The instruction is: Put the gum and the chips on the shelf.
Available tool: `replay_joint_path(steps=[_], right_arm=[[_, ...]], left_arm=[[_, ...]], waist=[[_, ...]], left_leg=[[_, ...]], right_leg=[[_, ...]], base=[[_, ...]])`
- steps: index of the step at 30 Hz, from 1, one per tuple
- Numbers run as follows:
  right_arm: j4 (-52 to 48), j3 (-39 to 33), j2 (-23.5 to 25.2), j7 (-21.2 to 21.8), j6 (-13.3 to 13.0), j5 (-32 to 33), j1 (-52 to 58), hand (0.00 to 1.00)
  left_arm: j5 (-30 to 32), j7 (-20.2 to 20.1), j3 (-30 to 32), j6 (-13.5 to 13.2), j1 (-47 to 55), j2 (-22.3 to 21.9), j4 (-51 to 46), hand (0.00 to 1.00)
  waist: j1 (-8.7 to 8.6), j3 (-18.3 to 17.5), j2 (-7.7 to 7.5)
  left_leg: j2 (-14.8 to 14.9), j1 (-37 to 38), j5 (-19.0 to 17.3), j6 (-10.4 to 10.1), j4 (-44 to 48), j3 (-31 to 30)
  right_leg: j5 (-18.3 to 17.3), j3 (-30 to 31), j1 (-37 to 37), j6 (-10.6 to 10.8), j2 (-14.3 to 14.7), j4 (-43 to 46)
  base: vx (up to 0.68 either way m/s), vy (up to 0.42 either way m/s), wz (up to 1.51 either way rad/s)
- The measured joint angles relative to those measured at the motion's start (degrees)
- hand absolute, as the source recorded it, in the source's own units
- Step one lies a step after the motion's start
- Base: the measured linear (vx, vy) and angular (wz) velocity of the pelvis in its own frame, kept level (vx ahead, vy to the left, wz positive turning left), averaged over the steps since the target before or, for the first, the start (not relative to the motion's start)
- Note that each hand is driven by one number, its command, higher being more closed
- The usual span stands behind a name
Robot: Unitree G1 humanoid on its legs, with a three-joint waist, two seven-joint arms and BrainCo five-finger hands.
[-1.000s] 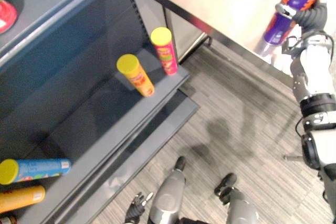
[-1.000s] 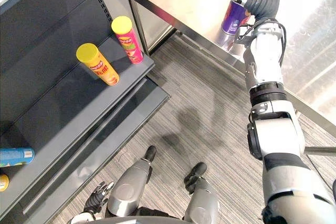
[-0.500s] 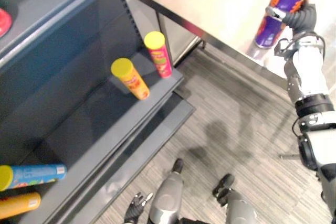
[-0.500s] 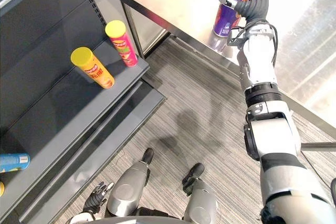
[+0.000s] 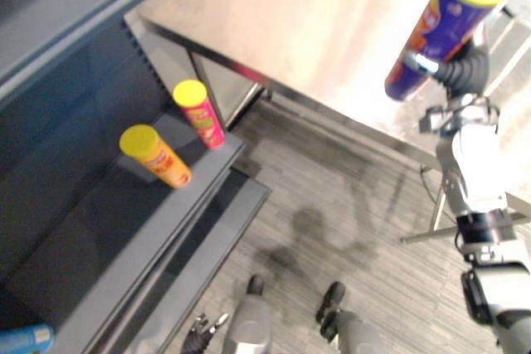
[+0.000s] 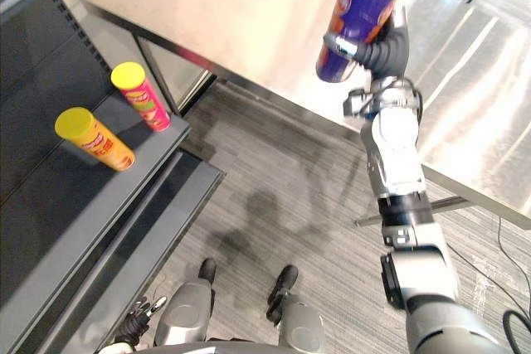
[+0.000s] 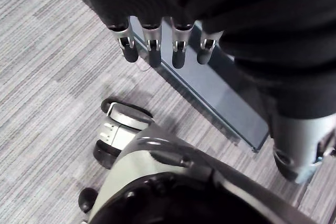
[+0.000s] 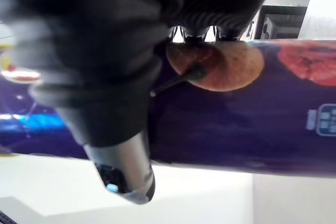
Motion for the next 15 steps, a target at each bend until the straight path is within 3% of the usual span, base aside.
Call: replay_joint_path(steps=[2,7,8,15], right_arm=[[-5.24,-0.16,1.46,2.16,0.8,0.04,5.23,1.0],[-12.01,-1.48,2.33,5.09,1.76,0.17,14.39,1.0],[-13.16,-2.58,3.14,5.95,1.96,0.17,16.42,1.0],[-19.36,-5.35,4.17,7.37,2.02,1.5,23.67,1.0]], left_arm=[[0.35,0.31,0.95,0.0,0.87,-0.13,0.36,0.0],[1.93,0.89,2.94,0.04,1.05,-1.1,0.64,0.0],[2.14,1.18,3.56,0.02,1.05,-1.34,1.07,0.0],[2.16,2.41,4.47,0.04,1.32,-1.64,3.93,0.0]], waist=[[-1.34,-1.53,-0.29],[-1.81,-4.28,-0.44],[-2.58,-4.91,-0.45],[-4.56,-7.41,-0.58]], left_leg=[[0.32,1.41,-0.21,-0.12,-0.48,1.06],[1.12,2.2,-0.76,-0.51,-1.11,2.86],[1.25,2.43,-0.88,-0.61,-1.46,2.98],[1.42,4.09,-1.1,-0.61,-3.11,4.46]], right_leg=[[0.46,0.97,0.7,-0.08,0.56,-0.7],[1.11,2.96,0.73,-0.28,1.82,-2.25],[1.25,3.1,0.82,-0.29,2.04,-2.67],[1.57,4.67,1.88,-0.06,2.57,-4.47]], base=[[0.07,0.008,-0.22],[0.04,-0.007,-0.24],[0.04,-0.004,-0.13],[0.04,0.012,-0.13]])
